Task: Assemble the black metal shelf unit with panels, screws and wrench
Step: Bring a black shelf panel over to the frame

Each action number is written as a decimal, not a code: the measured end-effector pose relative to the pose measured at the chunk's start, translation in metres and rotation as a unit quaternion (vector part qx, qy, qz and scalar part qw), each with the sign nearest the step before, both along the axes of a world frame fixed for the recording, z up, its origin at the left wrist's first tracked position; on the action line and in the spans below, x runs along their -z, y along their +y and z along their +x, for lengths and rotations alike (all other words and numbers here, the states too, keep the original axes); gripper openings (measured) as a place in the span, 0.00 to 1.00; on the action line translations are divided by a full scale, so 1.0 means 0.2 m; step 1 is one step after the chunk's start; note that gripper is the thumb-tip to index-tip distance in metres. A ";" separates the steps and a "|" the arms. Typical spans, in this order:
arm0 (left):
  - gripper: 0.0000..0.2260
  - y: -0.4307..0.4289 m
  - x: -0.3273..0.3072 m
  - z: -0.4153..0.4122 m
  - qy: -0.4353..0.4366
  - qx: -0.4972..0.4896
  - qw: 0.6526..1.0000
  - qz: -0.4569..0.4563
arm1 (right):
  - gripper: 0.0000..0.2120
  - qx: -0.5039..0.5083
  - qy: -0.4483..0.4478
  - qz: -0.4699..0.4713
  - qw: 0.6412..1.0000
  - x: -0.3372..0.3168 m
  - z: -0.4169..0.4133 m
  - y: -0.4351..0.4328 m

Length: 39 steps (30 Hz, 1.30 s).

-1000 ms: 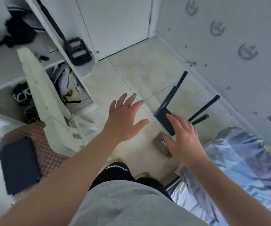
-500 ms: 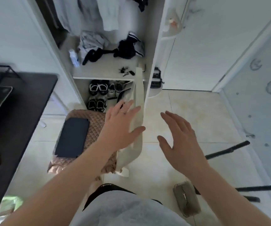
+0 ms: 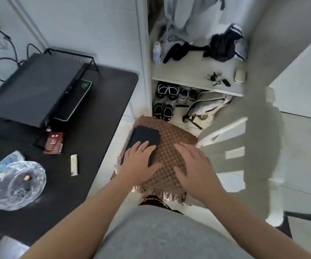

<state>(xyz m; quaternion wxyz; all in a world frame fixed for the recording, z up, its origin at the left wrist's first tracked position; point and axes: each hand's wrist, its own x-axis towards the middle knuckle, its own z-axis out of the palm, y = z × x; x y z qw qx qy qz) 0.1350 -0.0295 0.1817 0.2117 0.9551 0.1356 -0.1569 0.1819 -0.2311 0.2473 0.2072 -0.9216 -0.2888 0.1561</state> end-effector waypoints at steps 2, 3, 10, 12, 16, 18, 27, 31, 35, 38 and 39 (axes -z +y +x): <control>0.31 0.11 0.09 0.00 0.042 -0.008 0.999 -0.018 | 0.30 0.007 0.031 -0.014 0.999 0.11 0.04 0.12; 0.31 0.16 0.14 0.01 0.060 -0.012 0.998 -0.026 | 0.29 0.013 0.049 -0.020 0.999 0.16 0.05 0.18; 0.31 0.28 0.55 0.07 0.146 -0.056 0.985 -0.069 | 0.29 0.047 0.169 -0.069 0.982 0.60 0.15 0.41; 0.30 0.28 0.70 0.09 0.161 -0.088 0.980 -0.074 | 0.29 0.060 0.201 -0.066 0.976 0.77 0.16 0.44; 0.33 0.29 0.97 0.14 0.160 -0.160 0.972 -0.058 | 0.30 0.095 0.279 -0.071 0.953 1.11 0.19 0.49; 0.34 0.32 1.09 0.15 0.142 -0.204 0.967 -0.049 | 0.30 0.113 0.323 -0.073 0.937 1.27 0.20 0.52; 0.40 0.50 1.46 0.23 0.106 -0.378 0.916 -0.078 | 0.36 0.225 0.432 0.022 0.873 1.76 0.23 0.70; 0.41 0.54 1.52 0.21 0.106 -0.398 0.903 -0.123 | 0.30 0.307 0.529 0.119 0.782 1.87 0.23 0.78; 0.41 0.55 1.50 0.19 0.110 -0.391 0.905 -0.129 | 0.26 0.370 0.567 0.152 0.720 1.87 0.23 0.77; 0.45 0.54 1.48 0.17 0.148 -0.383 0.902 -0.131 | 0.22 0.381 0.537 0.150 0.738 1.82 0.21 0.70; 0.46 0.53 1.46 0.17 0.163 -0.374 0.903 -0.138 | 0.21 0.385 0.525 0.147 0.745 1.78 0.21 0.67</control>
